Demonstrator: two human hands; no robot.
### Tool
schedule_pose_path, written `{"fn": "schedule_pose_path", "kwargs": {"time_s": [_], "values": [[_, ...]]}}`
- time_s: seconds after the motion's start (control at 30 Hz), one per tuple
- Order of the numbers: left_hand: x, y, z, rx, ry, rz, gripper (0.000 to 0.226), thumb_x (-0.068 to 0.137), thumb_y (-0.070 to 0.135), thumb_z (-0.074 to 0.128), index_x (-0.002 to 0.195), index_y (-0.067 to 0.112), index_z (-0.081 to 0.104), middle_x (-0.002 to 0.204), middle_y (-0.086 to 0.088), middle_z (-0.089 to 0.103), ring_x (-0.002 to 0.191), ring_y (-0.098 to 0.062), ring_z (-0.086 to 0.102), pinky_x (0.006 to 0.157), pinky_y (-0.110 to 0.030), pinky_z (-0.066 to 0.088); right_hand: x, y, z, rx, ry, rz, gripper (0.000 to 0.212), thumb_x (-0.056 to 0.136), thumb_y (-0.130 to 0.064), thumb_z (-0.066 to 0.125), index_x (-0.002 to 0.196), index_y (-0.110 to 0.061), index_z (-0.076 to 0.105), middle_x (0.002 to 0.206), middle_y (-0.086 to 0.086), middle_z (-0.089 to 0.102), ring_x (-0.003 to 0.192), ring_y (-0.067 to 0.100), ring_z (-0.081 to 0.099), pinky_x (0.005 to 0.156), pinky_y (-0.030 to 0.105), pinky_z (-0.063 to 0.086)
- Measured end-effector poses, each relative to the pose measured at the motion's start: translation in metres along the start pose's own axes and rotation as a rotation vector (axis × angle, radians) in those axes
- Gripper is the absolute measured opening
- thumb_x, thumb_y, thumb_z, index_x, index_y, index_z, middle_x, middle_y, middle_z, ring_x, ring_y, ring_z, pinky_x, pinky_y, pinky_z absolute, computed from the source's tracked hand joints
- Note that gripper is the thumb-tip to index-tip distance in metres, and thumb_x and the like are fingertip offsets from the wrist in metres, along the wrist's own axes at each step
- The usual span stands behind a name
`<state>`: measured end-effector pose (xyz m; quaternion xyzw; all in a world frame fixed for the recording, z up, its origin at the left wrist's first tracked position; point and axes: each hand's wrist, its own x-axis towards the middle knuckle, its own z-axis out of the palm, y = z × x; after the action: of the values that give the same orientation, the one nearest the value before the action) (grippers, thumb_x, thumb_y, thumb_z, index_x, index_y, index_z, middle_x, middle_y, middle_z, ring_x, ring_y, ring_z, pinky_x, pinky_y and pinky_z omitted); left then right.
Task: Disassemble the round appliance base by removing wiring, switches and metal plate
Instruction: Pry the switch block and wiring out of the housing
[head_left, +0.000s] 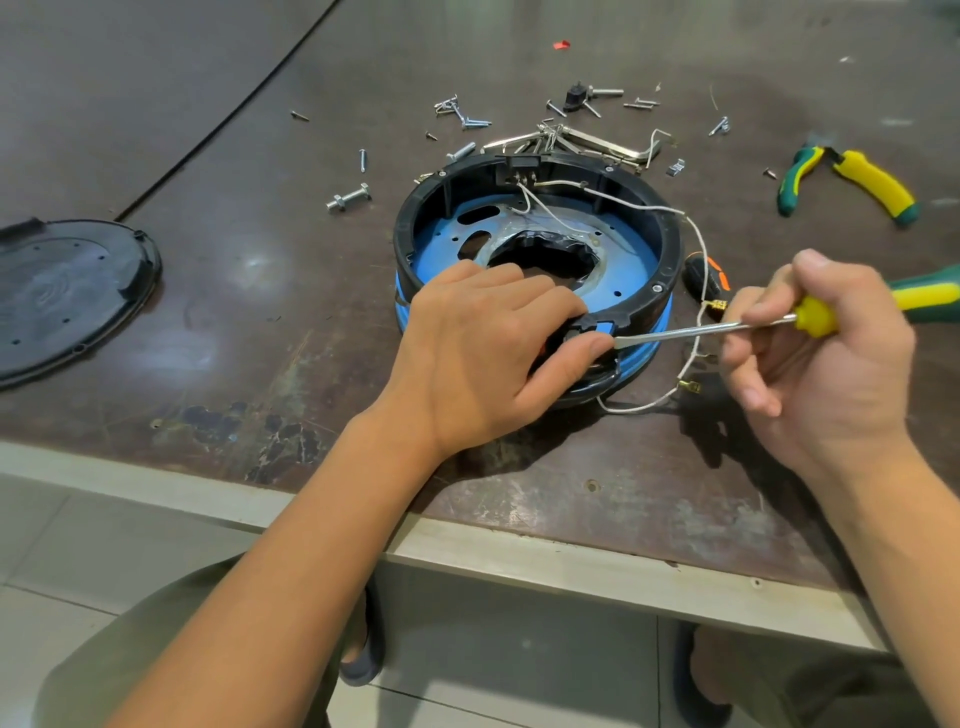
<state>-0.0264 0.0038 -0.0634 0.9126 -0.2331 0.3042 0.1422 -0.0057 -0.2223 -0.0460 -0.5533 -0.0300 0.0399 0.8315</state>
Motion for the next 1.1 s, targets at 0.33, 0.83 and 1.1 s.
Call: {"fn": "schedule_pose_path", "kwargs": {"time_s": [0.33,0.83,1.1], "values": [[0.0010,0.0014,0.0008,-0.004,-0.002,-0.015,0.046,0.104,0.047,0.039,0.090,0.019,0.072,0.077,0.005,0.067,0.071,-0.019,0.058,0.066,-0.044,0.043,0.0007,0.0075,0.0050,-0.018,-0.049,0.071,0.058,0.106,-0.029,0.034,0.056,-0.020,0.062,0.051,0.010,0.056,0.027,0.016,0.041,0.030,0.012,0.023],[0.0014,0.0002,0.0009,0.004,-0.012,-0.002,0.051,0.105,0.048,0.032,0.089,0.019,0.071,0.079,0.005,0.067,0.073,-0.018,0.059,0.067,-0.044,0.043,0.0037,0.0085,0.0017,0.013,-0.050,0.118,0.056,0.106,-0.036,0.039,0.058,-0.018,0.062,0.052,0.011,0.057,0.027,0.014,0.041,0.028,0.011,0.024],[0.0015,-0.0003,0.0034,0.005,0.016,0.004,0.049,0.105,0.046,0.034,0.086,0.019,0.070,0.076,0.006,0.066,0.071,-0.017,0.058,0.065,-0.043,0.042,0.0053,0.0084,0.0003,0.000,-0.040,0.125,0.055,0.106,-0.035,0.040,0.059,-0.016,0.061,0.052,0.012,0.057,0.026,0.015,0.041,0.029,0.010,0.025]]}}
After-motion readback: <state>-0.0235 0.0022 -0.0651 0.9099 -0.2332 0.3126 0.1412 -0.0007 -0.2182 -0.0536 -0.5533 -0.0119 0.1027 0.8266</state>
